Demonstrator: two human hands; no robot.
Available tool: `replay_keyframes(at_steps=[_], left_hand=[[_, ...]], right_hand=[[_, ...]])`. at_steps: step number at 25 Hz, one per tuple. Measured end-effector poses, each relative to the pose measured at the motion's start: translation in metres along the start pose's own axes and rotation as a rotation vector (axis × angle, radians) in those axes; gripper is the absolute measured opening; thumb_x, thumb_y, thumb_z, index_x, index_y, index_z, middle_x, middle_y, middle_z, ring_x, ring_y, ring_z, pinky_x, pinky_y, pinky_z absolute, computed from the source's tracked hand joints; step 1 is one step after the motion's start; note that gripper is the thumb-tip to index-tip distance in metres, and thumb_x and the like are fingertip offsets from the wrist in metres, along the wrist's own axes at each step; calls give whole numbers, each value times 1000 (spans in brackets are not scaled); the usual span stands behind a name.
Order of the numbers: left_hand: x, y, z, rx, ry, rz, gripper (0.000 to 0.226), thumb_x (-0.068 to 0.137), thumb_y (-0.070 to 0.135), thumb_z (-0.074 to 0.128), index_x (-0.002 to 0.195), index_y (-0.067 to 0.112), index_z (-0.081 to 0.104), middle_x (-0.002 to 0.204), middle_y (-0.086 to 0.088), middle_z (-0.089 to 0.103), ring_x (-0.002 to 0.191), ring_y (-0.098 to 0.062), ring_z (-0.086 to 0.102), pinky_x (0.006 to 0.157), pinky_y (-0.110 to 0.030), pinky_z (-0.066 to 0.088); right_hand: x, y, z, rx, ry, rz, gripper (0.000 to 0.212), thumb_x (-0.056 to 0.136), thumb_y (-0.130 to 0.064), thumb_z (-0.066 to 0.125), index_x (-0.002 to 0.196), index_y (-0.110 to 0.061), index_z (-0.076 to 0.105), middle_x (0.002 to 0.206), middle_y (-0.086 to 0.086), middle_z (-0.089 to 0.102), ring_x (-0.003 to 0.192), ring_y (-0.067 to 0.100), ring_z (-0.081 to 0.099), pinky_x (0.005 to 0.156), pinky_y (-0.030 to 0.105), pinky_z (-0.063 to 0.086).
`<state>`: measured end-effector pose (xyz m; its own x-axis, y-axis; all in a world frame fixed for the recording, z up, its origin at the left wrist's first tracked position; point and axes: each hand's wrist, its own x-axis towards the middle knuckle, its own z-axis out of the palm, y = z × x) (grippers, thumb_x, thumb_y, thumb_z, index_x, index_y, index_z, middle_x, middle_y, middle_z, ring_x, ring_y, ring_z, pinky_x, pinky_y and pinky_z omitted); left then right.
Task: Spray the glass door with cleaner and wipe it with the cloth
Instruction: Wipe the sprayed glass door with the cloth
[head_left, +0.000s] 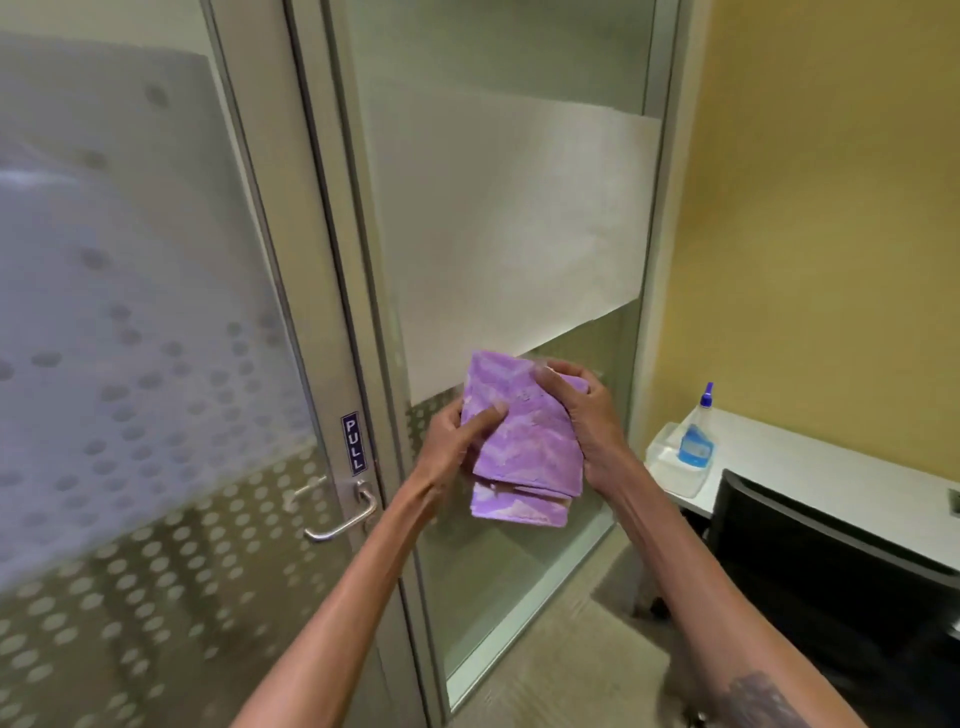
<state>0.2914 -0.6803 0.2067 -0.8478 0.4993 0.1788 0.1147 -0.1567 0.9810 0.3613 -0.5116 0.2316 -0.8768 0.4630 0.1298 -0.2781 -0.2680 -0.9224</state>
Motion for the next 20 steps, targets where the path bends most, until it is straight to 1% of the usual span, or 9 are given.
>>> replay_keyframes(at_steps=[2,4,5,7,10,13,16,18,20], left_hand=[[22,-16,37,-18,-18,-7,38,81,37,82,109,15,70,95,-4,82,78,-20,78,64,-25,61],[44,-31,72,-70,-29,-29,36,86,31,83,111,11,67,94,-7,82,76,-23,79,63,-28,62],[55,-38,87,-93,-21,-39,37,86,30,82,113,10,67,93,-7,81,75,-23,79,62,-28,62],[80,-51,116,-115,-11,-42,38,86,31,82,114,10,67,94,-7,82,76,-22,80,63,-28,62],[120,-68,159,-123,-86,-56,49,76,39,87,113,14,68,97,-4,82,81,-21,79,68,-29,63],[164,-83,196,-109,-180,-83,58,63,48,87,110,18,70,97,-2,82,84,-20,79,72,-33,64],[221,-95,231,-77,-292,-100,62,70,53,81,118,16,69,111,-10,79,99,-32,75,91,-50,61],[266,-100,251,-31,-324,-108,58,81,60,70,122,20,71,113,-9,80,100,-31,76,90,-48,61],[318,-106,267,32,-361,-133,57,87,66,59,122,23,74,110,-8,80,92,-26,75,83,-41,61]], right_hand=[[7,-7,-41,12,-1,19,69,79,-46,81,132,-7,58,130,27,69,101,37,74,96,53,59],[14,-12,-85,-39,-38,39,66,90,-55,67,137,-10,59,129,20,72,116,38,72,100,52,58],[18,-12,-106,-60,-75,55,59,95,-53,63,138,-12,60,130,16,73,118,35,71,99,48,60],[26,-8,-143,-95,-112,98,48,99,-41,65,140,-16,60,133,11,72,119,31,71,98,46,61],[51,-4,-195,-161,-8,114,53,94,-22,74,144,-18,56,140,10,68,124,34,68,104,54,55],[87,-9,-236,-199,84,68,57,89,-19,76,143,-16,57,137,8,70,121,30,69,98,45,57],[131,-18,-277,-224,166,12,41,94,-13,71,134,-10,64,131,11,73,113,26,71,101,40,55],[164,-30,-304,-299,199,17,34,95,-14,70,128,-11,68,125,9,76,107,23,71,90,34,57],[201,-40,-331,-377,195,83,30,96,-18,69,126,-14,70,120,11,77,101,23,70,80,32,56]])
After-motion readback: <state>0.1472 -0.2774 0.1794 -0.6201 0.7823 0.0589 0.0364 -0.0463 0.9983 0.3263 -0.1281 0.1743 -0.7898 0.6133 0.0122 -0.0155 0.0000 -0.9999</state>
